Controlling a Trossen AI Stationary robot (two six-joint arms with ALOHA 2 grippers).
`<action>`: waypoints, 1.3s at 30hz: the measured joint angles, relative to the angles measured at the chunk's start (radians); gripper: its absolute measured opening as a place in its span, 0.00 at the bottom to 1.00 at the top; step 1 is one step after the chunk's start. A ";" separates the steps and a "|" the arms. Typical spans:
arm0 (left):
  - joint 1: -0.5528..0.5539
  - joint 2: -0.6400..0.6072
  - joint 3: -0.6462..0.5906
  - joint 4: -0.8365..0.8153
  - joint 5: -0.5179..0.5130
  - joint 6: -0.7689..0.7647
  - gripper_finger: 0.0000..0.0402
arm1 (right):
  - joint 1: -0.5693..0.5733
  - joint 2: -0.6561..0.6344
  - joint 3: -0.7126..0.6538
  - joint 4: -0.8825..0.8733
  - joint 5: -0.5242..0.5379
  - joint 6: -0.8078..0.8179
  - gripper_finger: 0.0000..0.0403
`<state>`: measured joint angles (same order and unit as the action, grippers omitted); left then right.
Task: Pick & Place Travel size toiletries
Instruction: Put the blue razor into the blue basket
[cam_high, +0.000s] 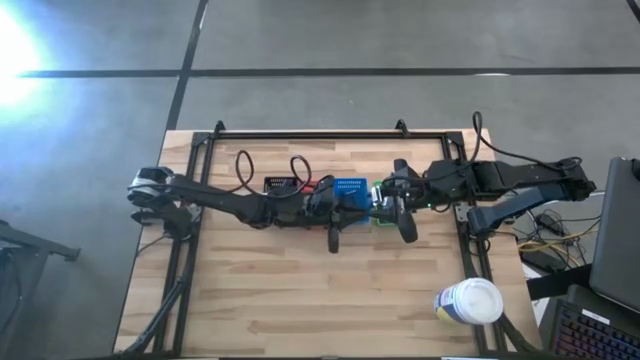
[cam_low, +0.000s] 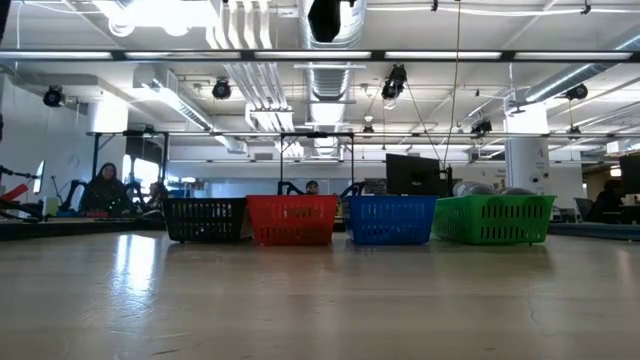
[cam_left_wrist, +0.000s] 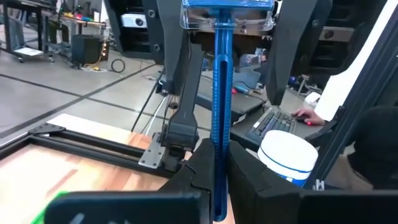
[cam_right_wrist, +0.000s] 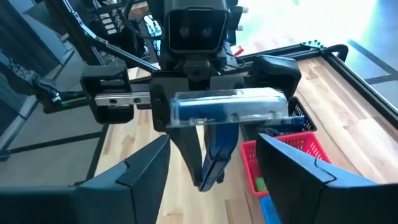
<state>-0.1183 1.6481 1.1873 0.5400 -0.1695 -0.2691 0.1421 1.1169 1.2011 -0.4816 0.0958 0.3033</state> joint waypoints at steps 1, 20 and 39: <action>0.002 0.003 0.000 0.006 0.004 0.000 0.06 | 0.000 0.003 0.000 0.000 0.000 0.003 0.57; 0.017 0.005 0.001 0.010 0.019 0.002 0.08 | -0.018 0.030 -0.002 -0.012 -0.001 0.048 0.06; 0.010 -0.086 -0.001 -0.598 -0.087 -0.218 0.59 | -0.279 0.116 -0.043 -0.151 -0.201 0.248 0.07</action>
<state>-0.1086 1.5621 1.1862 -0.0578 -0.2561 -0.4872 -0.1365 1.2330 1.1580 -0.6330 -0.1057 0.5512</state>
